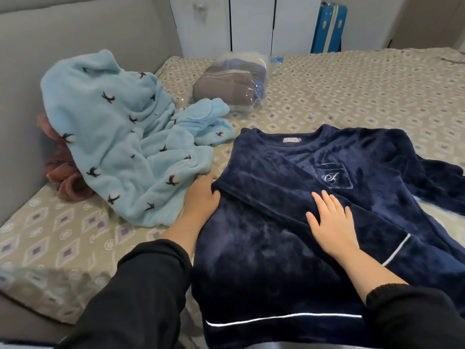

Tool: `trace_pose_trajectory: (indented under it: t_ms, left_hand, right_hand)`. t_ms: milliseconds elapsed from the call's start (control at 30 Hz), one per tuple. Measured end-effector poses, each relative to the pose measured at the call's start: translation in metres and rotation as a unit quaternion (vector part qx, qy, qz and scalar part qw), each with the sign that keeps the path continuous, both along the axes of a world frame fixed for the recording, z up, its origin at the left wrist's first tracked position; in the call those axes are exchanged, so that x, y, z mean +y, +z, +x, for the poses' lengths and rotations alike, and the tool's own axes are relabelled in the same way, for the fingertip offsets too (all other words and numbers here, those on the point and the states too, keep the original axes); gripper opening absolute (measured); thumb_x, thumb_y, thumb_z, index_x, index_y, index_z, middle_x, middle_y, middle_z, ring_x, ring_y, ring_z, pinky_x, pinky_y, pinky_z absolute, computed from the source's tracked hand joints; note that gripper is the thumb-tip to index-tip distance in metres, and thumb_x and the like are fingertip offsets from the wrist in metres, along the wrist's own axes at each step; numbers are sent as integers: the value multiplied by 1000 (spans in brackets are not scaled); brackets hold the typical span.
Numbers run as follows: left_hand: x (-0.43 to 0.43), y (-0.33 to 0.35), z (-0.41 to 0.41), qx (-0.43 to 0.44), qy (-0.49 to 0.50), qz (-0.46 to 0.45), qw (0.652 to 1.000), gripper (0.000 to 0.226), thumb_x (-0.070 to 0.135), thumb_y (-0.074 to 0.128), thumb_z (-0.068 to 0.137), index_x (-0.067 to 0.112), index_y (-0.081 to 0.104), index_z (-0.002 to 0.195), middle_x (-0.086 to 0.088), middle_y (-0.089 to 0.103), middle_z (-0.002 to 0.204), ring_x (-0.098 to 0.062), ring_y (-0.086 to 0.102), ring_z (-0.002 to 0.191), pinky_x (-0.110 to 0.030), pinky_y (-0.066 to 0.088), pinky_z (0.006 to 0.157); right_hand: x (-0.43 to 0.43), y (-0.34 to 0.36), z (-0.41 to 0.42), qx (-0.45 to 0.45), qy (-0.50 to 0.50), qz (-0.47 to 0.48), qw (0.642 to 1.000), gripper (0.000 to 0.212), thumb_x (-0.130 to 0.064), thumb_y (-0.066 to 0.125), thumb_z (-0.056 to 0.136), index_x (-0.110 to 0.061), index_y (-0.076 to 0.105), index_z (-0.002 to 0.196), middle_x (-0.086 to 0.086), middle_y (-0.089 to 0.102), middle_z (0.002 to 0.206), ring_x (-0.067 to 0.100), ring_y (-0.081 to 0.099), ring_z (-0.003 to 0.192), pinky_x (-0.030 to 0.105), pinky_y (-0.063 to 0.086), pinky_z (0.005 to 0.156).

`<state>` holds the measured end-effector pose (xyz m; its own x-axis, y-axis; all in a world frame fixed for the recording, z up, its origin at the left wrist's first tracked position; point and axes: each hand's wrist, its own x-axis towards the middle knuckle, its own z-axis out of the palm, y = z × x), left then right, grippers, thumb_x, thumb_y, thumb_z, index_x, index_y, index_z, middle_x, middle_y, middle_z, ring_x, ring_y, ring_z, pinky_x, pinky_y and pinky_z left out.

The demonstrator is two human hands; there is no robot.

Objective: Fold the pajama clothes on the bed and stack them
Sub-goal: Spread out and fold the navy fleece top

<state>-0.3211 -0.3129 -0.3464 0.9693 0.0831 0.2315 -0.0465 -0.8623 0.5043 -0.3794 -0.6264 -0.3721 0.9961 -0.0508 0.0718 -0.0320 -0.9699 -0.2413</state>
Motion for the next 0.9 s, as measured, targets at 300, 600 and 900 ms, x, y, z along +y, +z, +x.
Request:
trace_pose_trajectory:
  t_ms: [300, 600, 900]
  left_hand:
    - [-33, 46, 4, 59, -90, 422, 900, 31, 20, 43, 95, 19, 60, 121, -9, 51, 127, -30, 44, 118, -41, 34, 94]
    - [-127, -3, -49, 115, -156, 198, 961, 73, 53, 31, 97, 18, 3, 155, -6, -2, 163, -27, -6, 149, -50, -1, 118]
    - [-116, -29, -45, 67, -154, 187, 968, 69, 55, 27, 95, 31, -2, 154, -2, -9, 162, -23, -13, 148, -47, -5, 117]
  right_hand:
    - [1, -2, 2, 29, 2, -48, 998, 61, -48, 19, 98, -27, 5, 154, -1, 2, 162, 18, -1, 149, 47, 3, 118]
    - [-8, 11, -1, 105, 83, -47, 990, 83, -70, 24, 88, -28, -9, 153, 3, -14, 160, 21, -15, 147, 49, -6, 116]
    - [-14, 51, -30, 167, 79, 145, 972, 55, -46, 23, 102, -27, 15, 153, -1, -4, 162, 14, -9, 148, 47, -5, 117]
